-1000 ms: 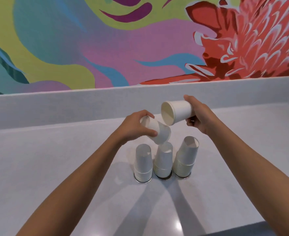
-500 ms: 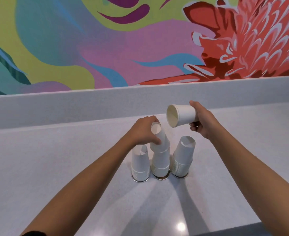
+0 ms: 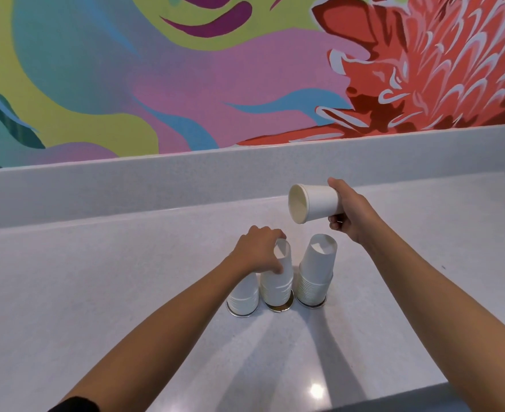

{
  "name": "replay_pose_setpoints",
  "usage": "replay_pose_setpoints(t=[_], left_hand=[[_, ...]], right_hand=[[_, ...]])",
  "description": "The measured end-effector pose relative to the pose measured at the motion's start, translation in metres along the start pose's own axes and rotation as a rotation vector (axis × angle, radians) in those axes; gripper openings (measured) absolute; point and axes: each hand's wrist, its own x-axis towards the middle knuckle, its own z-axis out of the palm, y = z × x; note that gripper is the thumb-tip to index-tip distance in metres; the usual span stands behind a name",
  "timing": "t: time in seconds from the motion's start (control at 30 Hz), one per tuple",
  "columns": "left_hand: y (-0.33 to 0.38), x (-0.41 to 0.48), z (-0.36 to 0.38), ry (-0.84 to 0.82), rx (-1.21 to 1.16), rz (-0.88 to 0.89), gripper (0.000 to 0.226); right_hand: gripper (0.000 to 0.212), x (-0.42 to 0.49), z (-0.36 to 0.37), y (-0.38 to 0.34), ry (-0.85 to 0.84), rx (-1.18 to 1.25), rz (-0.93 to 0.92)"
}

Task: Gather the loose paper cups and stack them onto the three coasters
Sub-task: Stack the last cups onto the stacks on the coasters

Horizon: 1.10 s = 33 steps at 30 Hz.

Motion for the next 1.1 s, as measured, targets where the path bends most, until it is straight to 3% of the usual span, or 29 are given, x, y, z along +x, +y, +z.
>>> replay_pose_setpoints(t=[0.23,0.4,0.47,0.67,0.8,0.93,1.1], left_hand=[[-0.007,0.001,0.015,-0.012,0.063,-0.014,0.082],[-0.012,-0.003,0.006,0.001,0.010,-0.027,0.111],[-0.018,-0.004,-0.007,0.000,-0.114,-0.054,0.107],[-0.021,-0.006,-0.054,0.109,-0.547,-0.038,0.064],[-0.017,-0.007,-0.062,0.155,-0.567,-0.027,0.048],[-0.023,-0.012,-0.056,0.333,-0.510,-0.134,0.053],[-0.041,-0.023,-0.048,0.365,-0.522,-0.197,0.082]], right_hand=[[0.032,0.002,0.001,0.003,0.003,-0.005,0.010],[0.038,0.002,0.005,0.002,0.001,-0.031,0.009],[0.039,0.002,0.008,0.001,0.004,-0.053,-0.002],[0.041,-0.004,0.026,-0.006,0.010,-0.202,-0.109],[0.038,-0.008,0.042,-0.008,0.003,-0.323,-0.264],[0.040,-0.016,0.060,-0.007,0.001,-0.477,-0.429],[0.047,-0.028,0.082,-0.005,-0.046,-0.783,-0.587]])
